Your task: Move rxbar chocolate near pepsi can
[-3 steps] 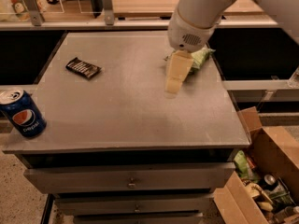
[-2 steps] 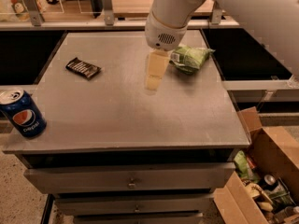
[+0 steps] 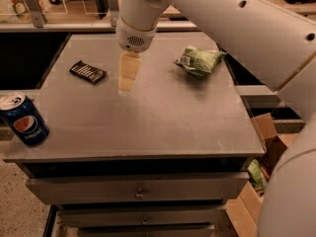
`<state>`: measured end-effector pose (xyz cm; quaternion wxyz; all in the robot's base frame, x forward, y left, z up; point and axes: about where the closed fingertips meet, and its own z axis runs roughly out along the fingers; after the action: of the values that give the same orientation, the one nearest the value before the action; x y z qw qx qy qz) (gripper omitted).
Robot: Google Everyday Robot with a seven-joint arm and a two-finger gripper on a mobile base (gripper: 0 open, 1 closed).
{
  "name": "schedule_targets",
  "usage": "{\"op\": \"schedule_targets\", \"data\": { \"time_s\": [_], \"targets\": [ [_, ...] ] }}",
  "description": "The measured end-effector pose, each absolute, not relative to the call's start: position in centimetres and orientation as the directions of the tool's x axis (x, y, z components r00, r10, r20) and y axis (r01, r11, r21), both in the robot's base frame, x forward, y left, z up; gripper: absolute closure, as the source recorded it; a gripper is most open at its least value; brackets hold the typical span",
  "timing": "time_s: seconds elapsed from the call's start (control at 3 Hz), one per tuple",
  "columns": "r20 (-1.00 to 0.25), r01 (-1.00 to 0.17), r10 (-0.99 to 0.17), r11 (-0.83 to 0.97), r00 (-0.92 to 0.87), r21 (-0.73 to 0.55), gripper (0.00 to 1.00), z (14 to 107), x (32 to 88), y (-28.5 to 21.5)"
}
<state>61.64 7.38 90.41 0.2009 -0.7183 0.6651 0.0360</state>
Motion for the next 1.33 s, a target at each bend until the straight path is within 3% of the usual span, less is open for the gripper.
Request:
{"op": "schedule_targets", "data": {
  "time_s": [0.67, 1.33],
  "targets": [
    [-0.378, -0.969, -0.925, 0.05, 0.047, -0.243, 0.0, 89.3, 65.3, 15.0],
    [-0.393, -0.969, -0.918, 0.046, 0.055, -0.244, 0.0, 89.2, 65.4, 16.4]
  ]
}}
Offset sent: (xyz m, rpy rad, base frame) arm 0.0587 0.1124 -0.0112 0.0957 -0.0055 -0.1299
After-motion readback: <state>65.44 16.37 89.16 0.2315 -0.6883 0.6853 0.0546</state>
